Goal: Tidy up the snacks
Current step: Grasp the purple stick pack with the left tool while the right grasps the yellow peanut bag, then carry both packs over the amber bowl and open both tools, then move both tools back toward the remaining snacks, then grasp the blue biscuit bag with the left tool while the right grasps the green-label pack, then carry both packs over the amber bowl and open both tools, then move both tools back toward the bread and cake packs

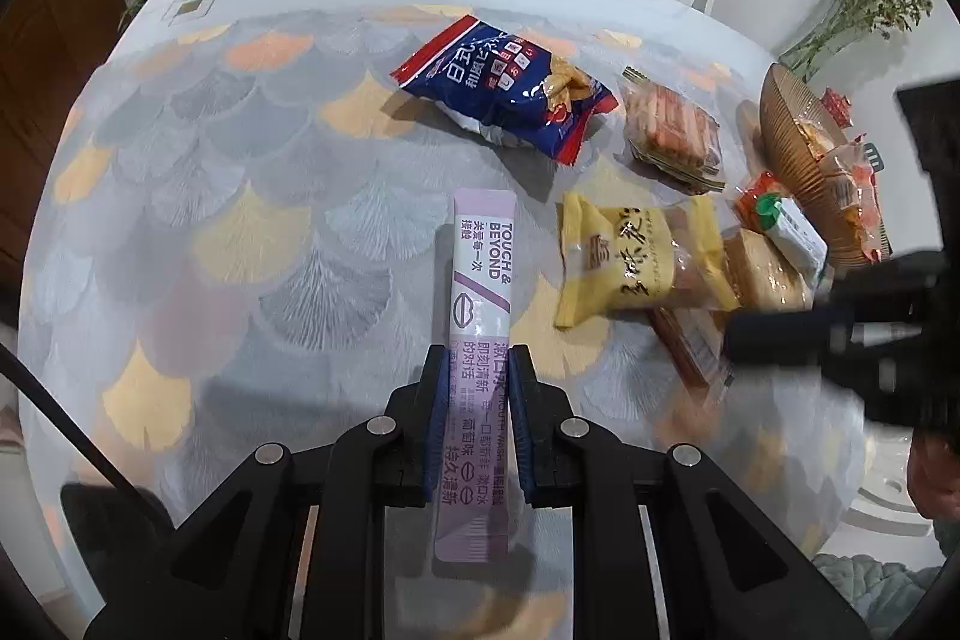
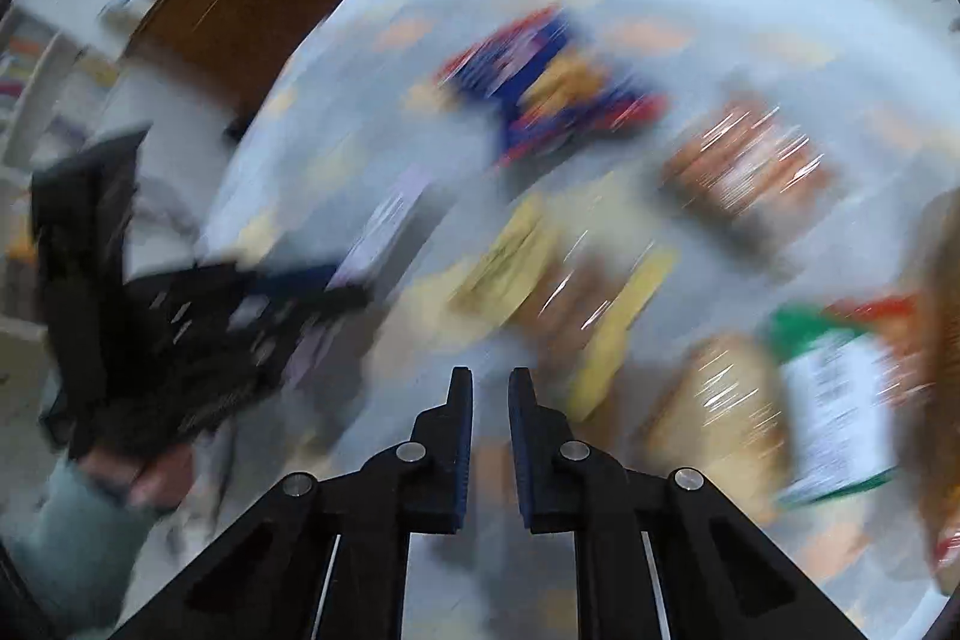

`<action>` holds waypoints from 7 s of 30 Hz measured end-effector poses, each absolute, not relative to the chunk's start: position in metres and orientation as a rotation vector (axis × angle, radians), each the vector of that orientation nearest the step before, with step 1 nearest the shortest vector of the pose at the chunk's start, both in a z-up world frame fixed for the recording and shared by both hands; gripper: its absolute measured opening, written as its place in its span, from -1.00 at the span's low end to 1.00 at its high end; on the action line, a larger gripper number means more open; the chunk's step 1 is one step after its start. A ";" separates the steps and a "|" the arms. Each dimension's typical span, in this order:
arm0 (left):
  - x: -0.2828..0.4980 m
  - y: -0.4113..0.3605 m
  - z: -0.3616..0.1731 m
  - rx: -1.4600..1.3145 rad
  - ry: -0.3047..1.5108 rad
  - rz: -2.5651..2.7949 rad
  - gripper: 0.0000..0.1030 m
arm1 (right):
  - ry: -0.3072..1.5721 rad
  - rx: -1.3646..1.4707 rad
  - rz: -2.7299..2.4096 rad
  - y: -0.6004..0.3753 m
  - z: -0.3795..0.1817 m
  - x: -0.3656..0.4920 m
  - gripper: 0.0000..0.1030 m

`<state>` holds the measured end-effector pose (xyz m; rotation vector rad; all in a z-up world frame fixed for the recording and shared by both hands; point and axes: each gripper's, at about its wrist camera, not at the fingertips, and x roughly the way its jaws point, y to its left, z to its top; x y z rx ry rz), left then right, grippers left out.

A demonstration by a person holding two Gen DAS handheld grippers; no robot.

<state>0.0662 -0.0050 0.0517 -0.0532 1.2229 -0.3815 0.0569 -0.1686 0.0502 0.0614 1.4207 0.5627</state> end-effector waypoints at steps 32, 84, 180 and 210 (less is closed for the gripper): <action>0.019 -0.022 0.128 -0.149 1.037 -0.345 -0.69 | 1.210 -0.261 0.608 -0.155 0.077 0.069 -0.06; 0.111 -0.232 0.174 -0.118 1.081 -0.479 0.34 | 1.151 0.236 0.109 -0.480 0.173 0.040 0.13; 0.134 -0.259 0.189 -0.185 1.073 -0.538 -0.15 | 1.027 0.313 -0.081 -0.478 0.205 0.011 -0.05; 0.123 -0.243 0.171 -0.262 1.108 -0.550 0.45 | 1.099 0.353 -0.016 -0.492 0.178 0.015 0.27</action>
